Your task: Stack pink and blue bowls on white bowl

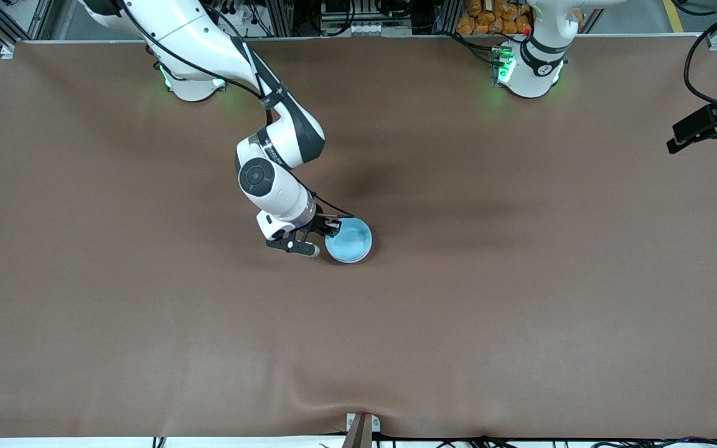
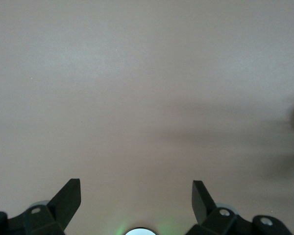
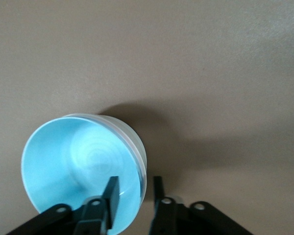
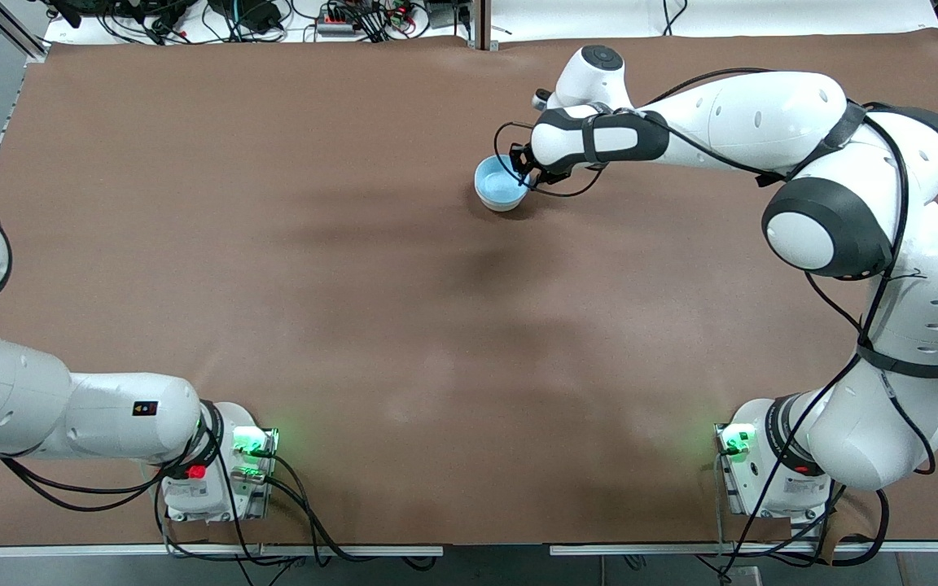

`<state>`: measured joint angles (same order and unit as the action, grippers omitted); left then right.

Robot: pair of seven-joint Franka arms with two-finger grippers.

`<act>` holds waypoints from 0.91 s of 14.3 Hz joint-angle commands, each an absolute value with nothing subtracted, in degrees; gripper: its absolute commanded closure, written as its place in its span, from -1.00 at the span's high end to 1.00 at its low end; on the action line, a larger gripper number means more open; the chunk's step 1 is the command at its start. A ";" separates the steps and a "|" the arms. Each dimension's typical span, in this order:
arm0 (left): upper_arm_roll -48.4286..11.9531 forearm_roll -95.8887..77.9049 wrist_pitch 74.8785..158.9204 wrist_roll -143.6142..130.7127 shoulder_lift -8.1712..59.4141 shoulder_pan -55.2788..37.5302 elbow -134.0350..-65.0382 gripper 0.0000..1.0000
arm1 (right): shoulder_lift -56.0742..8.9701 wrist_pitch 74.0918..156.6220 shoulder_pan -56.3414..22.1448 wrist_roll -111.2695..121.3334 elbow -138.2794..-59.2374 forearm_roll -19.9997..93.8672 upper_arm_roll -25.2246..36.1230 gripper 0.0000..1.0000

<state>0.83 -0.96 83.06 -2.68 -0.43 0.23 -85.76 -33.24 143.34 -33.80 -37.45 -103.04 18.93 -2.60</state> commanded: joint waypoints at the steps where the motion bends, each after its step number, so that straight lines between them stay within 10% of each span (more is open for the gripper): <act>1: 0.53 -1.67 83.50 -2.55 -0.35 0.00 -85.78 1.00 | -29.81 142.48 -32.88 -38.94 -103.27 18.63 -1.76 1.00; 13: -0.35 -1.05 83.41 -2.37 0.53 -0.79 -85.34 1.00 | -13.99 114.11 -20.17 -10.49 -103.27 15.56 15.12 1.00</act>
